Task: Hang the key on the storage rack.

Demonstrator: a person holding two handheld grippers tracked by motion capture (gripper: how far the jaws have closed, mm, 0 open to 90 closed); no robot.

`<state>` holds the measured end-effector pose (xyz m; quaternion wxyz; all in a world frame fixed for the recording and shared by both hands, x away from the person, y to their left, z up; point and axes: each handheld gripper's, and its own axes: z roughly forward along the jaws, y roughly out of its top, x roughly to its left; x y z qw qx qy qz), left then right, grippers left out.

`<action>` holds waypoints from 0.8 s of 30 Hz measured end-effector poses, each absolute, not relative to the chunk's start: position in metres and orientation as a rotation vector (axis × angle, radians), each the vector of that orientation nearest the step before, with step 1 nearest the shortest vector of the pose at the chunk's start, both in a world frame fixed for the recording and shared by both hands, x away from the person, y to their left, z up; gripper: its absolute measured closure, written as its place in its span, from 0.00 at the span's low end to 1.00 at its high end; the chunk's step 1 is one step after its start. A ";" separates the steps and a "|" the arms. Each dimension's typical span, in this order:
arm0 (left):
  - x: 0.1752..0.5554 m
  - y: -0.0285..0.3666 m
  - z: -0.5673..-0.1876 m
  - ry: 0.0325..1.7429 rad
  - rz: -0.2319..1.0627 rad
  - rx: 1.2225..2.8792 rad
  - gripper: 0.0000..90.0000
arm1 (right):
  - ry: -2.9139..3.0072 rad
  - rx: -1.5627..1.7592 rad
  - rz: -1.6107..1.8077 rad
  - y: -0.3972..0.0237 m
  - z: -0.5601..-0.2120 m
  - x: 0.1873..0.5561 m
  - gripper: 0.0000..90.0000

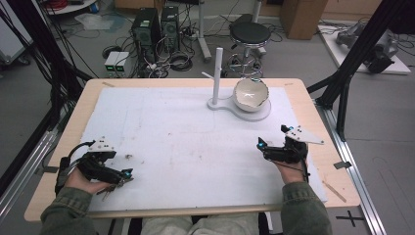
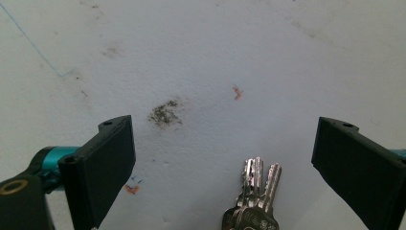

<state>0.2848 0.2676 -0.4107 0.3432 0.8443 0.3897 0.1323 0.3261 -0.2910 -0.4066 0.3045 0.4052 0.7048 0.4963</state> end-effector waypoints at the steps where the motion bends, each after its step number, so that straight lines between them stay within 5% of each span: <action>1: 0.285 0.267 -0.411 1.006 0.342 2.210 0.09 | 1.867 1.073 1.314 -0.291 -0.407 0.326 0.00; 24: 0.285 0.259 -0.420 0.970 0.126 2.426 0.22 | 1.872 1.070 1.301 -0.290 -0.407 0.327 0.00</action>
